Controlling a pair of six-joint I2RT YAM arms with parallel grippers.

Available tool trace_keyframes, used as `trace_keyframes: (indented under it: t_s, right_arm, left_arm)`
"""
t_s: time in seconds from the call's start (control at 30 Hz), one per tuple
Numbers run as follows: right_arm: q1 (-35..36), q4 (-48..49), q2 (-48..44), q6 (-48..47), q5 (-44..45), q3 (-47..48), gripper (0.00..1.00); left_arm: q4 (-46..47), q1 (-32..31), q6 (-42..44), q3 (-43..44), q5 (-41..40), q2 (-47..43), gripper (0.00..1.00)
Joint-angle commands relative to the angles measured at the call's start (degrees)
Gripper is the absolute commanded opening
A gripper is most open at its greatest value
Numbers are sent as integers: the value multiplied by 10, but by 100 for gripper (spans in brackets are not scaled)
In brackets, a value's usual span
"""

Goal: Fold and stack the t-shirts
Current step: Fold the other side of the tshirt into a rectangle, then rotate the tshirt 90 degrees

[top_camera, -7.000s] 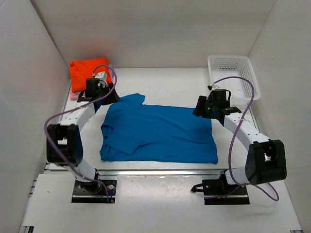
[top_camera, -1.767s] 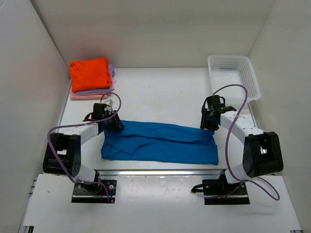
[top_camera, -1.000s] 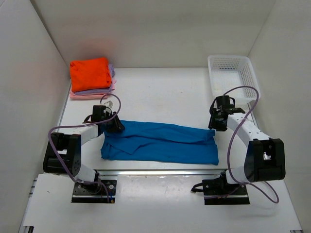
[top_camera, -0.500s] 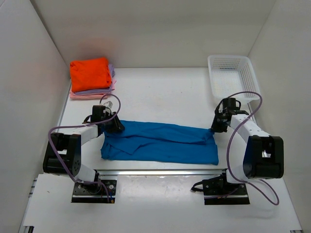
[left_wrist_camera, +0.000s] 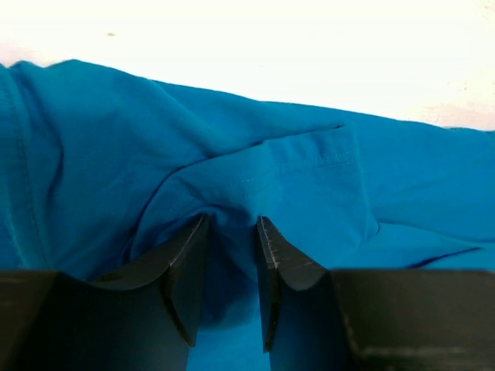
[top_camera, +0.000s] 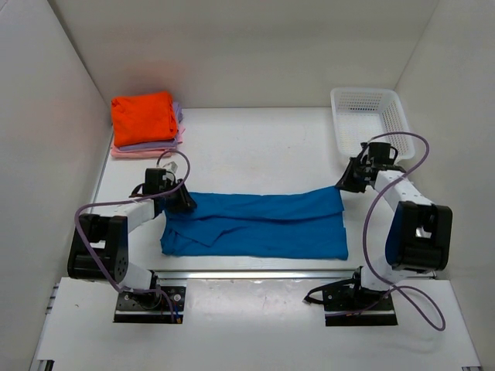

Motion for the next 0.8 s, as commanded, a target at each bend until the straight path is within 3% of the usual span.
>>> trace_keyframes:
  t_s: [0.0,0.17,0.3,0.43,0.6,0.77]
  right_arm:
    - [-7,-9,34,-21,25,53,8]
    - [2,-60,11,-33,114,74,22]
    - [22,-52,-31,-64,115,66,24]
    - [44,-42,-17,-86,37,62,20]
    - [92,-46,64,-80,14,67,15]
    - [115,-45,112,-45,35,37,0]
  left_arm:
    - [-23,7,10,-4,-20,-38,42]
    - [-53,20,14,10,-21,-82,43]
    - [-81,6,16,23,-21,-112,43]
    - [-91,-19,12,-4,-41,-130,43]
    - [-65,-50,-17,-58,-67,-132,44]
    - [-39,-86,-20,-11,-109,-31,44]
